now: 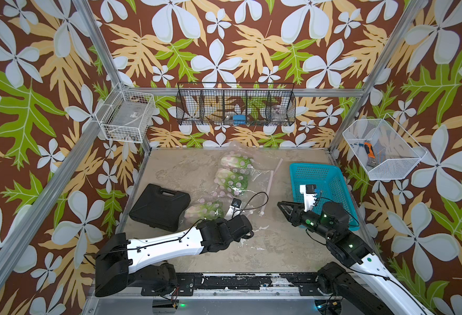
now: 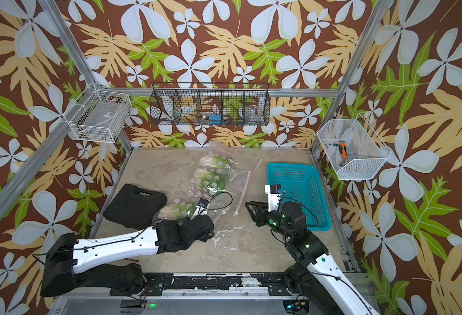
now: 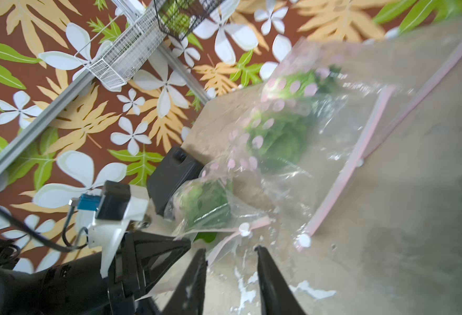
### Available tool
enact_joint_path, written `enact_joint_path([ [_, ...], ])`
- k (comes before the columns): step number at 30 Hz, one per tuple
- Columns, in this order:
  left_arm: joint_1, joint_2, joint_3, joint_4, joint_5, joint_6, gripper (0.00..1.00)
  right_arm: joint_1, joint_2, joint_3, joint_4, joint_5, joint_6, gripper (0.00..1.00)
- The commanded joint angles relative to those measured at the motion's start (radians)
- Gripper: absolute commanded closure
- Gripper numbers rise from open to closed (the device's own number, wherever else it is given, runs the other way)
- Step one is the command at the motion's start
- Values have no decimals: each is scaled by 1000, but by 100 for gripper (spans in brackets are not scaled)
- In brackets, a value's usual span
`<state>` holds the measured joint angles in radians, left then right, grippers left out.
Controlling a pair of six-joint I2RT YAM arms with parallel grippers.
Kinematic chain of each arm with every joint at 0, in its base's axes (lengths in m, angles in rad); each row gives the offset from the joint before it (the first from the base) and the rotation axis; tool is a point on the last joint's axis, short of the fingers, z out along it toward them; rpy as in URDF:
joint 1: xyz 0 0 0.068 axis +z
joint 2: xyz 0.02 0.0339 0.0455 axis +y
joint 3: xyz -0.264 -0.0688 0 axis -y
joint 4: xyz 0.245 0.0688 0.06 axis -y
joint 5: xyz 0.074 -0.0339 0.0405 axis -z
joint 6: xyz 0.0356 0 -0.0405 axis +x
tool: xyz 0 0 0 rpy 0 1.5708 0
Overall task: Open the zip-top bag and take out the chinese cabbages
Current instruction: Pick up the Chinese cabbage from the zipper food storage bag.
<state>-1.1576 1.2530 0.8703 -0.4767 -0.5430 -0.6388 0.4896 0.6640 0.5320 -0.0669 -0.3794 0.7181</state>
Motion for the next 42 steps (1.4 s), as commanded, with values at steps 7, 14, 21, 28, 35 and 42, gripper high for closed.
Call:
enact_joint_path([
  [7, 9, -116, -71, 176, 4, -29, 100, 263, 140, -42, 339, -28, 171, 70],
  [14, 14, -209, -128, 260, 20, -40, 100, 316, 260, -78, 488, 0, 199, 75],
  [21, 35, -272, -167, 281, 27, -41, 100, 358, 403, -28, 555, 9, 192, 78],
  [28, 36, -273, -171, 306, 44, -27, 100, 411, 540, -1, 654, 51, 223, 81],
  [35, 36, -291, -174, 327, 50, -15, 100, 445, 665, 45, 689, 148, 225, 84],
  [42, 38, -331, -197, 349, 53, -5, 100, 447, 765, 91, 610, 280, 176, 85],
])
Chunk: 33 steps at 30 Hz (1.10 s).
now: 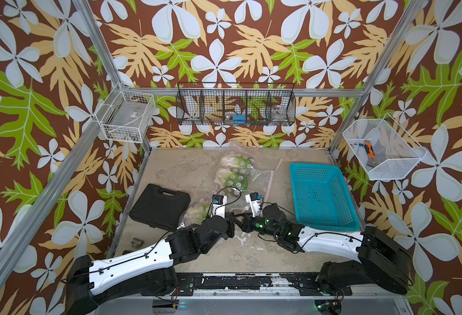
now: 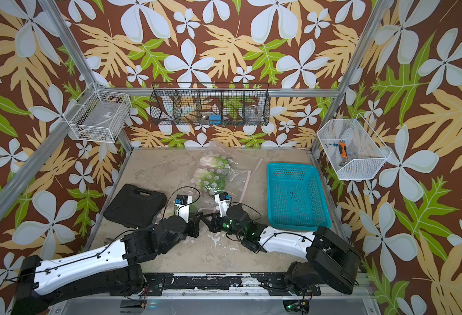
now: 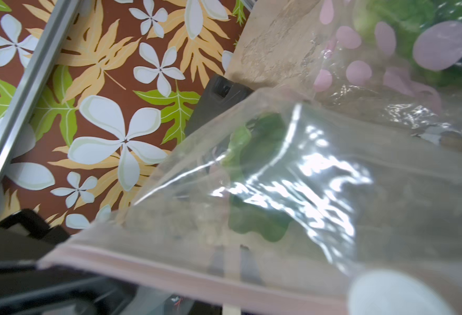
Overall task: Open the zip-top bag and take out the chinese cabbages
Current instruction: Pick up the Chinese cabbage from the zipper food storage bag.
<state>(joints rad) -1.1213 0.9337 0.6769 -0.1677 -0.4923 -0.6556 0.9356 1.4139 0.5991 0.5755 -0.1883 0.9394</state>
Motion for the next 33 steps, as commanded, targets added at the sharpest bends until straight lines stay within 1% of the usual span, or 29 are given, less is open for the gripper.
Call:
enact_joint_path([
  [1, 1, -15, -5, 38, 6, 15, 100, 2, 20, 32, -62, 112, -61, 85],
  [5, 1, -27, -10, 30, 9, 37, 100, 0, 19, 39, -150, 196, -124, 83],
  [10, 2, -42, -33, 32, 7, 54, 100, 0, 20, 35, -180, 217, -166, 80],
  [13, 1, -39, -35, 37, 19, 71, 100, 1, 11, 25, -141, 170, -206, 75],
  [16, 1, -28, -29, 36, 28, 82, 100, 0, -20, 2, -57, 93, -242, 70],
  [19, 1, -20, -27, 37, 31, 91, 100, 2, -44, 33, -69, 26, -266, 65],
  [23, 1, -8, -27, 50, 31, 98, 100, 0, -63, 93, -119, -28, -257, 59],
  [27, 1, -3, -28, 60, 34, 98, 100, 0, -60, 139, -159, -41, -232, 55],
  [30, 2, -14, -31, 73, 29, 93, 100, -1, -31, 157, -178, -14, -192, 54],
  [33, 2, -25, -32, 78, 22, 92, 100, -9, 15, 154, -138, -29, -127, 54],
])
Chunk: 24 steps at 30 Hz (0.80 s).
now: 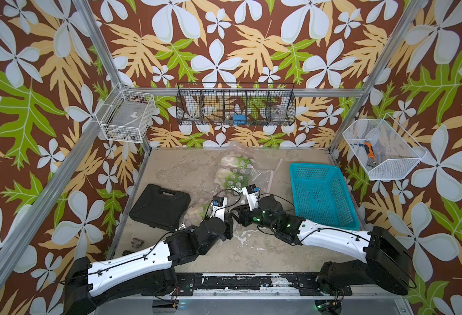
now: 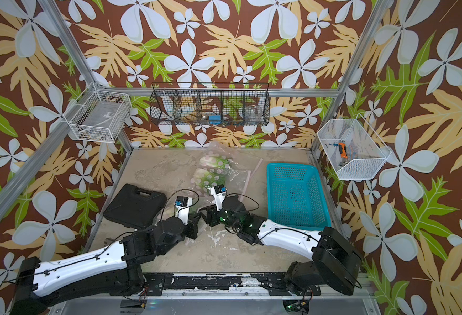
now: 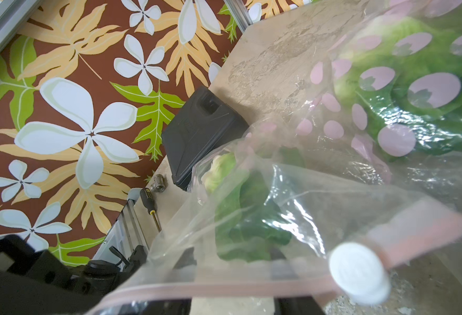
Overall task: Open the zip-top bag and take out the chinese cabbages
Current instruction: Pick up the Chinese cabbage from the zipper food storage bag.
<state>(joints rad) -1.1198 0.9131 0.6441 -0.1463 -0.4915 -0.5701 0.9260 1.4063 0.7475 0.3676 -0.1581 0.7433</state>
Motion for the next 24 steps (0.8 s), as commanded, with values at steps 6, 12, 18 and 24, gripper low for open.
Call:
enact_joint_path([
  [6, -1, -3, 18, 21, 16, 23, 93, 2, 95, 13, 150, -91, 136, 55],
  [12, 18, -59, 55, -96, -114, 36, 25, 1, 149, -31, 287, -103, 52, 51],
  [18, 268, -90, 124, -302, -70, 27, 21, 0, 223, -84, 473, -189, 3, 35],
  [24, 527, -58, 129, -352, 128, 32, 27, 1, 287, -81, 528, -260, -60, 34],
])
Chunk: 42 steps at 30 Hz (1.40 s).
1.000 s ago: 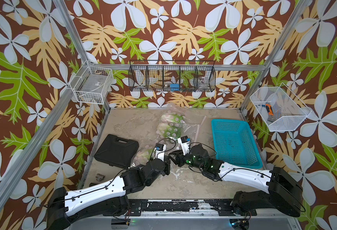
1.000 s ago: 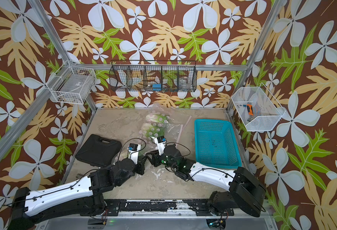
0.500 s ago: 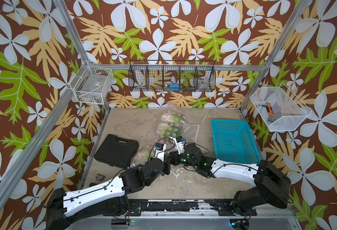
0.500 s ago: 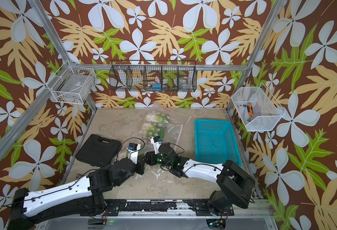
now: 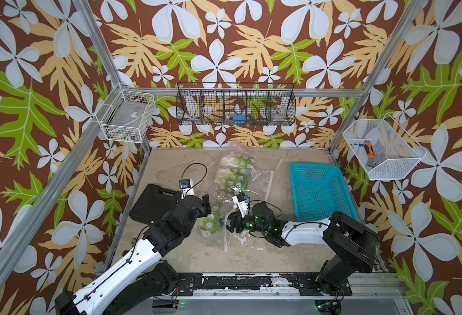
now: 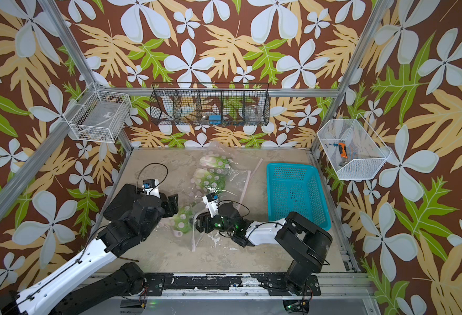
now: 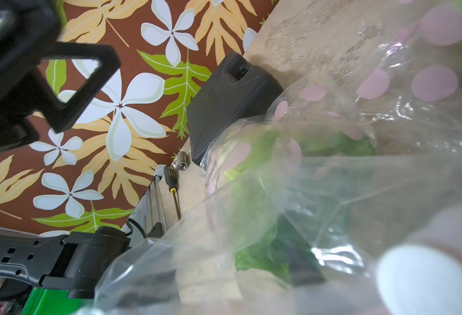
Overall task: Open the zip-top bag and take out the chinese cabbages
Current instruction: Pick up the Chinese cabbage from the zipper food storage bag.
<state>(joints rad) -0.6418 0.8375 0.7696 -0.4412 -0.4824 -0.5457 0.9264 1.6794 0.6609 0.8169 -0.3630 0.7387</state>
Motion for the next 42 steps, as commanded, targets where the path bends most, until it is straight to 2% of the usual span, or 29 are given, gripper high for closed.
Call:
enact_joint_path([
  [1, 65, 37, 2, -60, 140, 5, 30, 0, 20, 10, 63, -54, -73, 36],
  [4, 77, 102, -3, -60, 183, -7, 42, 0, 23, 37, -47, -8, -157, 43],
  [7, 80, 159, -17, -57, 192, -27, 44, 0, 21, 44, -97, 34, -212, 46],
  [11, 111, 217, -27, -35, 203, -27, 47, 0, 63, 86, -151, 29, -245, 46],
  [19, 242, 306, -50, 11, 294, 21, 55, -1, 130, 117, -176, -31, -254, 42],
  [26, 257, 373, -91, 56, 320, 35, 62, -1, 145, 120, -194, -55, -299, 45],
  [33, 261, 427, -78, 47, 319, 50, 64, -3, 142, 129, -269, 16, -365, 54],
  [37, 261, 455, -72, 47, 337, 52, 66, -3, 142, 136, -277, 15, -384, 54],
  [42, 261, 472, -69, 48, 358, 52, 68, -1, 156, 137, -210, -70, -370, 48],
])
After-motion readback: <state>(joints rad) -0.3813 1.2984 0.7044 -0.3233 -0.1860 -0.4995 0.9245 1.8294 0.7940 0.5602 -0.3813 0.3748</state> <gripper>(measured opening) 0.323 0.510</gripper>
